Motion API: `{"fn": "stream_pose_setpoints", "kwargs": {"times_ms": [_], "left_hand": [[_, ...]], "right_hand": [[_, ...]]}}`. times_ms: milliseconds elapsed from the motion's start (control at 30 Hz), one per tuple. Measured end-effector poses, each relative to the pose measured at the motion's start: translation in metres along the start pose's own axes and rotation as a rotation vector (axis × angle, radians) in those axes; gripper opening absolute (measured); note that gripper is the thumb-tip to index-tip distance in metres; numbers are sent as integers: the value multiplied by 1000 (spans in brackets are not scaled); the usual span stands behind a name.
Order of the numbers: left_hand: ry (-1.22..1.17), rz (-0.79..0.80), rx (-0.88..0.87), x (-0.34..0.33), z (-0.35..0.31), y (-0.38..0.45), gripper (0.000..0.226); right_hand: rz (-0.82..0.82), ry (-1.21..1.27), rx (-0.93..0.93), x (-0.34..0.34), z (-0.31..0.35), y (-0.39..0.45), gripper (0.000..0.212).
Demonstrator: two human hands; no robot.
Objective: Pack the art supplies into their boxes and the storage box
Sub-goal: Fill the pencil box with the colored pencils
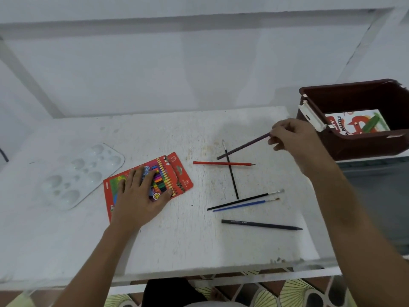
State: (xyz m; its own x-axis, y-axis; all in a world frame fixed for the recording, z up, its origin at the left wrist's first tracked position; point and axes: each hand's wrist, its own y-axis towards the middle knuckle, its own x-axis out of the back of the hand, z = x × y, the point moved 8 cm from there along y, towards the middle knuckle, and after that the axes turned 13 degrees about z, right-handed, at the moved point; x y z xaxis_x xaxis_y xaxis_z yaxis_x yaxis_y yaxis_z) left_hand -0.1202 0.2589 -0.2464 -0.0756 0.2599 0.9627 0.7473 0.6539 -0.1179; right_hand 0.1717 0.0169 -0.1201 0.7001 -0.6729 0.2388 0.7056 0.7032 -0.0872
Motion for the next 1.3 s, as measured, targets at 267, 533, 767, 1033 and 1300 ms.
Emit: {"fn": "stream_pose_setpoints", "kwargs": {"times_ms": [267,533,767,1033,1300], "left_hand": [[-28,9,11,0,2,0,91],[-29,5,9,0,3,2,92],[-45,-7,-28,3,6,6,93],[-37,-11,-40,3,5,8,89],[-34,8,-32,3,6,8,91]], "right_hand": [[176,-236,-80,-44,-63,13,15],[195,-923,86,-51,-64,25,21],[410,-1161,71,-73,-70,35,44],[528,-1051,224,-90,-60,45,22],[486,-1013,376,-146,-29,69,27]]}}
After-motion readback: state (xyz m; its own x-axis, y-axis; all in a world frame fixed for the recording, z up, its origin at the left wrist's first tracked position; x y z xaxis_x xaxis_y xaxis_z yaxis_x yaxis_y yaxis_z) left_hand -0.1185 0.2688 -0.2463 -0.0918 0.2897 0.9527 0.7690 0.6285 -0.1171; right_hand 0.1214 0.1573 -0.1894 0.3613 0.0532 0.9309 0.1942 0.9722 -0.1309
